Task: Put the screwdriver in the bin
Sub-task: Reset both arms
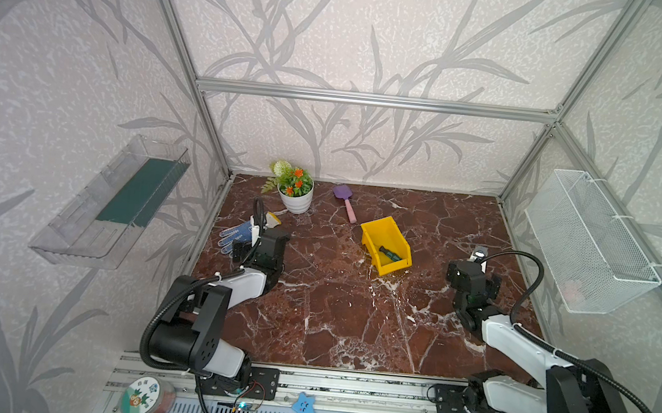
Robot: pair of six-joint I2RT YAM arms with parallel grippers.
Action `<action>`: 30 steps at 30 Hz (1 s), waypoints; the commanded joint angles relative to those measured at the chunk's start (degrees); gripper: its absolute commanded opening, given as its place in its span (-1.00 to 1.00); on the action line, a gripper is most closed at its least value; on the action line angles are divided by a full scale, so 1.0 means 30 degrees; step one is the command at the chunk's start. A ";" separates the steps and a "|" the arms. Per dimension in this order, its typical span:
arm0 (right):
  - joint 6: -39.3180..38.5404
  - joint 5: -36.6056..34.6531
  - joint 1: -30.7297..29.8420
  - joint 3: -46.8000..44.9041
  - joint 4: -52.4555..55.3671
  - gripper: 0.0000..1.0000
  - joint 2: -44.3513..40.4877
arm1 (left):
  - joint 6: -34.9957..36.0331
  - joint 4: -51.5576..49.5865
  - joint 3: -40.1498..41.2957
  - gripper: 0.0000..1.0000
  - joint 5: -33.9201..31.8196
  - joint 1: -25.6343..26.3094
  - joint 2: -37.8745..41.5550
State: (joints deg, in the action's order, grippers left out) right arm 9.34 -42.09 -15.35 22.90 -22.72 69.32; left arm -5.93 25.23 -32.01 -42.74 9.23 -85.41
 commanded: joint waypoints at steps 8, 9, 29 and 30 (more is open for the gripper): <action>-0.1925 0.0051 -0.0243 -0.0620 -0.5009 0.98 0.1859 | 0.0409 0.5219 0.1031 0.99 0.1118 -0.1096 -0.1053; -0.2154 0.0272 -0.0258 -0.0684 -0.5288 0.98 0.1937 | 0.0616 0.5872 0.1217 0.99 0.1164 -0.1090 -0.1166; -0.8206 0.0485 -0.2904 -0.2905 -1.6902 0.98 0.6703 | 0.3649 1.8286 0.6764 0.99 0.8312 -0.0835 -0.2984; -0.8550 0.0380 -0.2983 -0.3036 -1.8165 0.98 0.7294 | 0.3312 1.7374 0.6696 0.99 0.8311 -0.0905 -0.2562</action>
State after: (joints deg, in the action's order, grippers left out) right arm -10.57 -38.37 -23.16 15.07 -65.10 88.03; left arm 1.48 72.51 -12.10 -22.81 6.37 -92.49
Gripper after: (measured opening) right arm 0.991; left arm 0.994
